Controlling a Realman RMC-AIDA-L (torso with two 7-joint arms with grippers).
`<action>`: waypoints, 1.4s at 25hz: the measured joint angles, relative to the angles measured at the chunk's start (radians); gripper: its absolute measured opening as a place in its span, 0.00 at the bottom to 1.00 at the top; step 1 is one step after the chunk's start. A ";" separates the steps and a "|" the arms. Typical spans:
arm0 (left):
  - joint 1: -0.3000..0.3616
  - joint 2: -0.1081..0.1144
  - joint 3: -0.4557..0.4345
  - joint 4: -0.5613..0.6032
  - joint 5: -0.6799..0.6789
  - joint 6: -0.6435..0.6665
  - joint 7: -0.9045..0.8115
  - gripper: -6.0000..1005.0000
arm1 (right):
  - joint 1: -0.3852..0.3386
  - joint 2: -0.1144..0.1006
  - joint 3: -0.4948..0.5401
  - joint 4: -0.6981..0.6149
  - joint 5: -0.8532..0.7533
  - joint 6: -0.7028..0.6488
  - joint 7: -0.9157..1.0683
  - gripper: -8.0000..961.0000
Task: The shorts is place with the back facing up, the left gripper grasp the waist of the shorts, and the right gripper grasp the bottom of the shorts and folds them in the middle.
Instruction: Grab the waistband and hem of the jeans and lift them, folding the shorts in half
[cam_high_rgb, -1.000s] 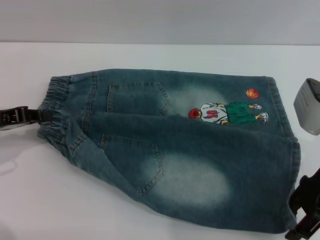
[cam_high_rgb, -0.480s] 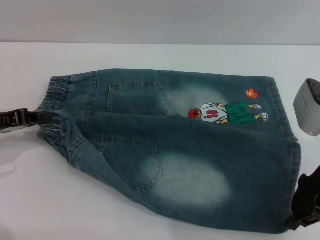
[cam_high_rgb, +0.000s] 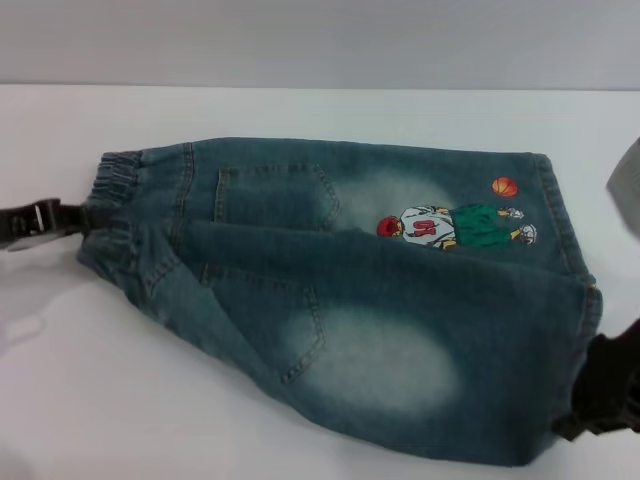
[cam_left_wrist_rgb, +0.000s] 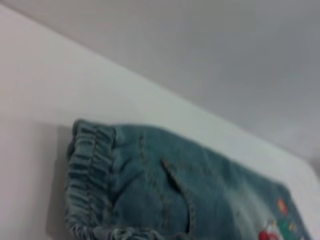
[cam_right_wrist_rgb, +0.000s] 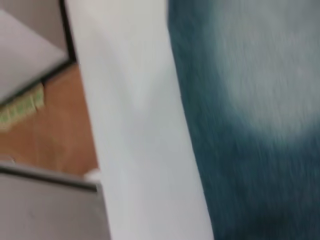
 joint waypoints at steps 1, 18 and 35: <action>0.000 0.000 0.000 0.000 0.000 0.000 0.000 0.07 | -0.007 -0.008 0.018 -0.008 0.029 -0.014 -0.011 0.01; -0.006 -0.021 -0.037 -0.025 -0.141 -0.151 -0.060 0.07 | -0.157 -0.046 0.402 -0.036 0.387 0.041 -0.171 0.01; -0.061 -0.066 -0.028 -0.024 -0.143 -0.360 -0.051 0.07 | -0.257 -0.047 0.433 0.168 0.659 0.455 -0.255 0.01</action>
